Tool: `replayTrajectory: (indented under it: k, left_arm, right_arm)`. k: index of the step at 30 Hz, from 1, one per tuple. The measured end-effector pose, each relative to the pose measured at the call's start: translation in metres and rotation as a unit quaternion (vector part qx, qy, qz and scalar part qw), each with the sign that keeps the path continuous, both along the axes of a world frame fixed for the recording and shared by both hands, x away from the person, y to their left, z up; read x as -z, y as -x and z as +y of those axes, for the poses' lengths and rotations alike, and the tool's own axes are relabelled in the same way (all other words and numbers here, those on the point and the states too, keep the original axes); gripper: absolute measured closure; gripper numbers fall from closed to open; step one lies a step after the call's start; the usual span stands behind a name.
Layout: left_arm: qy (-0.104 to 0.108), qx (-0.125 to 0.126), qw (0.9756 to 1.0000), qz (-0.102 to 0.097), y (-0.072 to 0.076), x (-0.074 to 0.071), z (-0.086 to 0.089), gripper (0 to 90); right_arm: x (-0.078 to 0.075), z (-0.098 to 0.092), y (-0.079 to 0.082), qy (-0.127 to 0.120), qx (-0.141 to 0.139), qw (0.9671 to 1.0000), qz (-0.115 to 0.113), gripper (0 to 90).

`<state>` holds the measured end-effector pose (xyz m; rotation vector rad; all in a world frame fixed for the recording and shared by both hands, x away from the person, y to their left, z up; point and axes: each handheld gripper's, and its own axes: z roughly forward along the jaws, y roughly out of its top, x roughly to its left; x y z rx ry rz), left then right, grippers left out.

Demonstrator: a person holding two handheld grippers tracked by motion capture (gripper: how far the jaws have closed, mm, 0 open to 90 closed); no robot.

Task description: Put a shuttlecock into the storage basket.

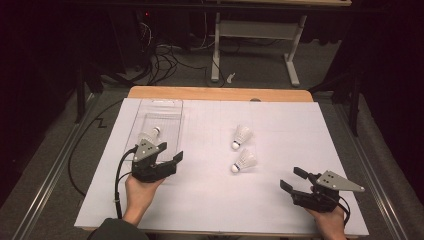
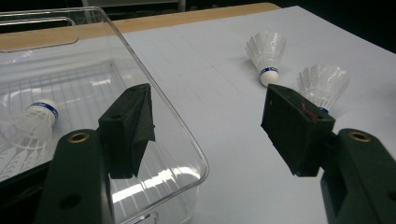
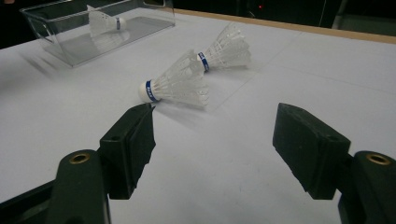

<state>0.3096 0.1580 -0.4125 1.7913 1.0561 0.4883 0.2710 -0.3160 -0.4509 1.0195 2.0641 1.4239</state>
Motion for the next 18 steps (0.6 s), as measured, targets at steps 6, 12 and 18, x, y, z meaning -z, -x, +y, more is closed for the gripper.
replayTrajectory:
  k: [6, 12, 18]
  left_arm:
    - [0.001, 0.003, 1.0, -0.002, -0.001, -0.001, -0.003, 34.8]
    - [0.001, 0.008, 1.0, -0.001, -0.003, -0.001, -0.007, 34.8]
    - [0.001, 0.013, 0.9999, -0.001, -0.004, -0.001, -0.012, 34.8]
  right_arm:
    - [0.0, 0.0, 0.0, 0.0, 0.0, 1.0, 0.0, 29.7]
    - [0.0, 0.0, 0.0, 0.0, 0.0, 1.0, 0.0, 29.7]
    - [0.0, 0.0, 0.0, 0.0, 0.0, 1.0, 0.0, 29.8]
